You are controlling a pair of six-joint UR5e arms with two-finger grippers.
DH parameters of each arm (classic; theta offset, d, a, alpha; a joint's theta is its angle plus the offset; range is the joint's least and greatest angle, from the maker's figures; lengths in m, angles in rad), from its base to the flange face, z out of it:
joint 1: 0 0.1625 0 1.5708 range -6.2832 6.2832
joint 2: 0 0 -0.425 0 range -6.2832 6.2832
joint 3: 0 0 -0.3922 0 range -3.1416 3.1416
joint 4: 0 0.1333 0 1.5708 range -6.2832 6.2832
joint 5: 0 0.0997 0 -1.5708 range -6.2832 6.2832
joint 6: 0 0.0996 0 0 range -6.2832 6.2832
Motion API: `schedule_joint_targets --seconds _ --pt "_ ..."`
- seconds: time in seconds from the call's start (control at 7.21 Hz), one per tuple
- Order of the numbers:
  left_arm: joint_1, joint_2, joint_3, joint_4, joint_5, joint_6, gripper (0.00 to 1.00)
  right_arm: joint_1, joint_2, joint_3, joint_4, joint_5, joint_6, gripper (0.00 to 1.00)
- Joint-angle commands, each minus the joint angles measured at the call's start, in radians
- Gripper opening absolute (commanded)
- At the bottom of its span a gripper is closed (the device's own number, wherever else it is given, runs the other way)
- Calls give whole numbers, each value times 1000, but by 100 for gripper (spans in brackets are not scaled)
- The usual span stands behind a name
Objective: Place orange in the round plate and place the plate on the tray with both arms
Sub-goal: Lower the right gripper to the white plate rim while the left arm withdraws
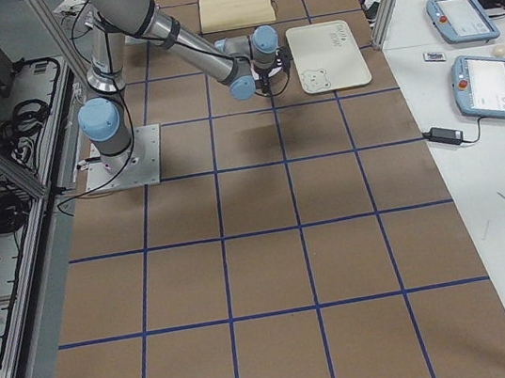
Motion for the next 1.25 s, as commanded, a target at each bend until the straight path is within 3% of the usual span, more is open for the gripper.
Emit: schedule_joint_targets --seconds 0.0,0.14,0.42,0.69,0.97,1.11 --pt "0 -1 3 -13 1 9 100 2 5 9 -2 34 5 89" --pt "0 -2 3 -13 1 9 100 8 7 14 -3 48 24 83" --pt "2 -4 0 -13 1 9 100 11 7 14 8 48 25 59" --pt "2 -12 -4 -13 1 7 100 11 5 14 14 45 27 20" --pt "2 -15 -7 -13 1 7 100 13 -3 6 17 42 108 0" --pt "2 -13 -7 -13 0 7 100 13 -4 0 15 54 135 0"
